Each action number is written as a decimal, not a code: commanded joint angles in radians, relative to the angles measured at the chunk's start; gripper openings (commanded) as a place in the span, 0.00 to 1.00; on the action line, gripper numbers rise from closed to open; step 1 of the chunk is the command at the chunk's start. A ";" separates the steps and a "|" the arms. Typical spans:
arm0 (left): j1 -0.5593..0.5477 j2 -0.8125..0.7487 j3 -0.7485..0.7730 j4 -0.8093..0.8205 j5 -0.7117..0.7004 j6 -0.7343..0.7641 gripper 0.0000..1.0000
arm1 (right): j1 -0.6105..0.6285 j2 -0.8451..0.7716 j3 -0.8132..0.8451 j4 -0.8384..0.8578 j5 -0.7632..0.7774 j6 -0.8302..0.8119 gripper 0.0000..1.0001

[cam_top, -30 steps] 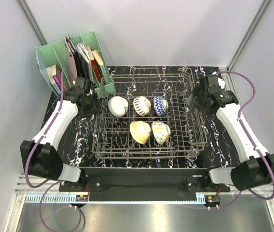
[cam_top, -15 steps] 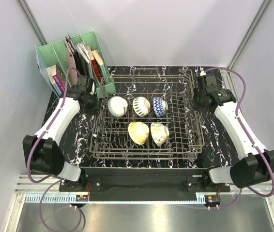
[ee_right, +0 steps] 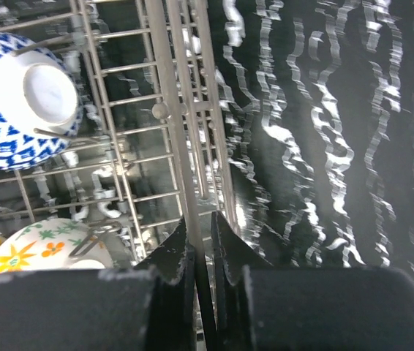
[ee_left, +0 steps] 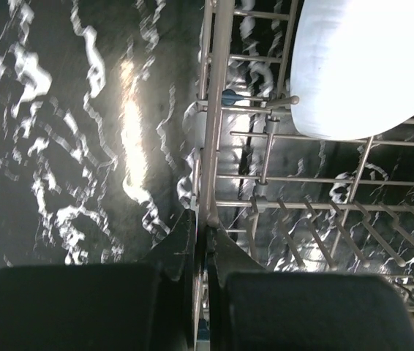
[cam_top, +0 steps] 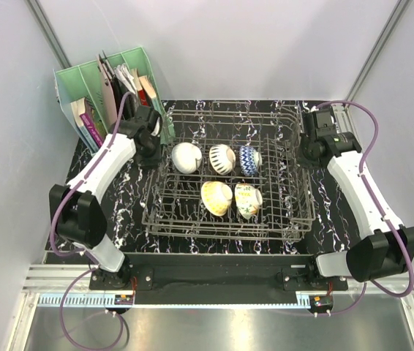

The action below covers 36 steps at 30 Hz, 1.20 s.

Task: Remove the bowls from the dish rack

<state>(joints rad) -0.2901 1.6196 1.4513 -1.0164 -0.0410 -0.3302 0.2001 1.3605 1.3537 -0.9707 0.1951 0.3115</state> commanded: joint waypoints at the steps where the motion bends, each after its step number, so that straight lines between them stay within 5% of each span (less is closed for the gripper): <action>1: -0.113 0.083 0.053 0.165 0.104 -0.086 0.00 | -0.074 -0.032 0.064 -0.017 0.204 0.336 0.00; 15: -0.176 0.180 0.185 0.167 0.075 -0.153 0.00 | -0.194 0.142 0.241 0.066 0.120 0.190 0.00; 36: -0.123 0.240 0.267 0.168 -0.008 -0.195 0.00 | -0.195 0.382 0.483 0.105 -0.010 0.155 0.00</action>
<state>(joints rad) -0.3836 1.8362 1.6619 -0.8215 -0.1547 -0.4419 0.0044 1.7535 1.7573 -0.9840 0.1139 0.1139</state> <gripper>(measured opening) 0.039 0.145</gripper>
